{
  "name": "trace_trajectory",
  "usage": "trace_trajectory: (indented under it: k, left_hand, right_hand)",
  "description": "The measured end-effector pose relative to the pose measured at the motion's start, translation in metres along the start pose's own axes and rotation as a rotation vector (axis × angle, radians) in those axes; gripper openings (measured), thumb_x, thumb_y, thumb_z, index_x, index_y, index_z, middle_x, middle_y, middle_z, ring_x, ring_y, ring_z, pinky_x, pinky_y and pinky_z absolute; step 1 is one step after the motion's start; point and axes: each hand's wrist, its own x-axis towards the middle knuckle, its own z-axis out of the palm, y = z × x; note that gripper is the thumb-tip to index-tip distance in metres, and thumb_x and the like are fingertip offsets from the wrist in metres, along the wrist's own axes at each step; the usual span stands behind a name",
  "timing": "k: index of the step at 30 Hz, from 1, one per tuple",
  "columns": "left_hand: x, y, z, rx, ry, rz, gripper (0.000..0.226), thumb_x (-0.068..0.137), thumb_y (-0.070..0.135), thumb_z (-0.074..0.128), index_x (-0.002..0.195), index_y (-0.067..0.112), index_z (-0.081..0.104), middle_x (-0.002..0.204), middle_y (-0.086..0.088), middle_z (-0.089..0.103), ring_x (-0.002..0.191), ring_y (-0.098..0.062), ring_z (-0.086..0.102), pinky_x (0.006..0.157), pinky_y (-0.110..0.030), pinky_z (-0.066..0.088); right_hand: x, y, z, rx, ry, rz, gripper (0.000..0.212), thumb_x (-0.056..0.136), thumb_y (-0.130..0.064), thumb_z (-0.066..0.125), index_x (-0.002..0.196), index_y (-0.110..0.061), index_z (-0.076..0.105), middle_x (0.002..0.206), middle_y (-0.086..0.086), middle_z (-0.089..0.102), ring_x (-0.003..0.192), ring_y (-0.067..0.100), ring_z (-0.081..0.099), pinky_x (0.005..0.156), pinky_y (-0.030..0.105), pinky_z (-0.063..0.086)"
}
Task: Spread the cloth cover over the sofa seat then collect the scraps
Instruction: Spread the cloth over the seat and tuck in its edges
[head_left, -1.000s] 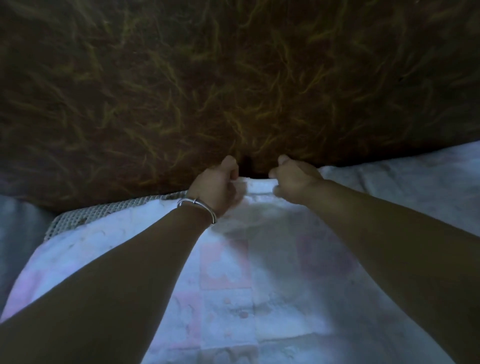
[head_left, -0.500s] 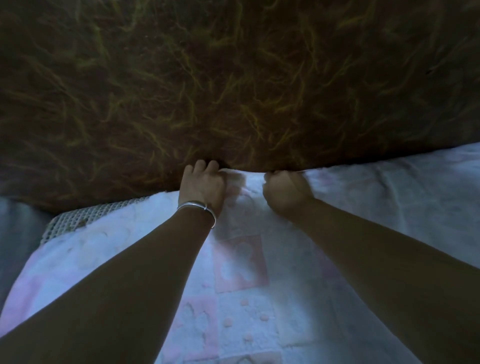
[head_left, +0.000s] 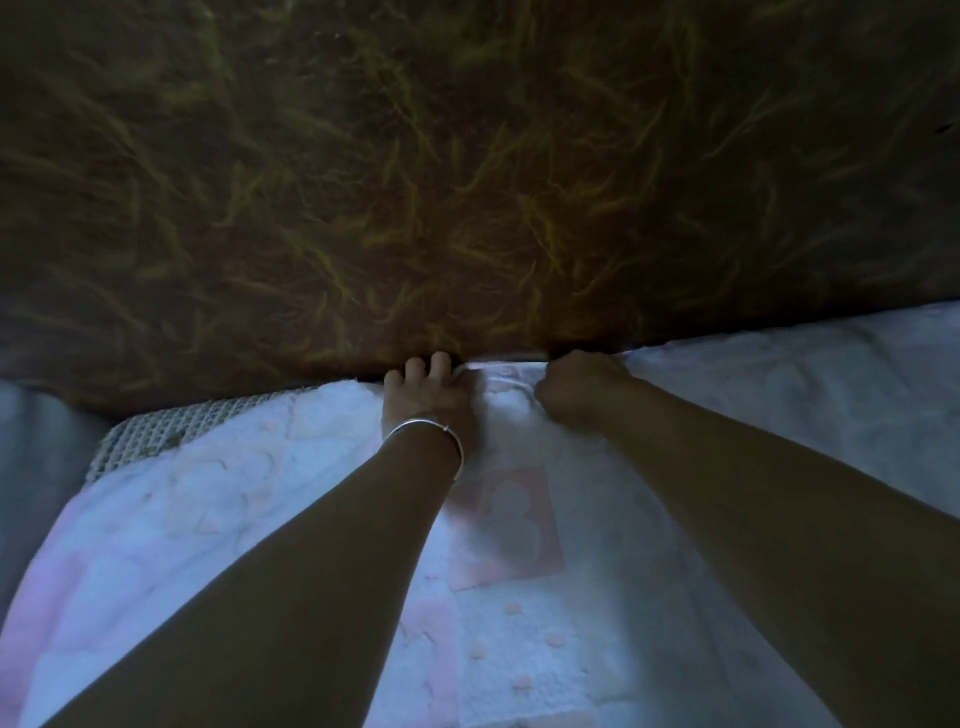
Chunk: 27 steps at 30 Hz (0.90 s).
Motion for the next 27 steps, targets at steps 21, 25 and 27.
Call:
trace_trajectory:
  k: [21,25,27]
  left_hand:
    - [-0.061,-0.163,0.002,-0.411,0.036,0.297,0.053,0.081,0.042,0.060,0.131,0.039,0.047,0.118,0.001,0.068,0.108,-0.022,0.065,0.087,-0.026,0.051]
    - [-0.078,-0.189,0.006,-0.367,-0.121,0.256,0.050,0.080,0.033,0.069,0.127,0.021,0.054,0.127,-0.005,0.063,0.117,-0.022,0.058,0.091,-0.022,0.040]
    - [-0.087,-0.199,0.006,-0.468,-0.179,0.194,0.053,0.079,0.031,0.072,0.128,0.017,0.056,0.127,-0.008,0.063,0.116,-0.024,0.058,0.091,-0.024,0.043]
  right_hand:
    - [-0.026,-0.148,-0.042,0.108,0.366,0.128,0.032,0.094,-0.015,0.046,0.123,-0.012,0.059,0.126,0.015,0.051,0.117,0.032,0.050,0.091,0.037,0.044]
    - [-0.035,-0.155,-0.049,0.089,0.344,0.219,0.030,0.095,-0.009,0.045,0.118,-0.013,0.064,0.122,0.011,0.061,0.114,0.029,0.059,0.089,0.035,0.048]
    - [-0.036,-0.161,-0.052,0.141,0.351,0.223,0.028,0.095,-0.007,0.045,0.114,-0.011,0.065,0.116,0.012,0.065,0.109,0.030,0.063,0.083,0.034,0.049]
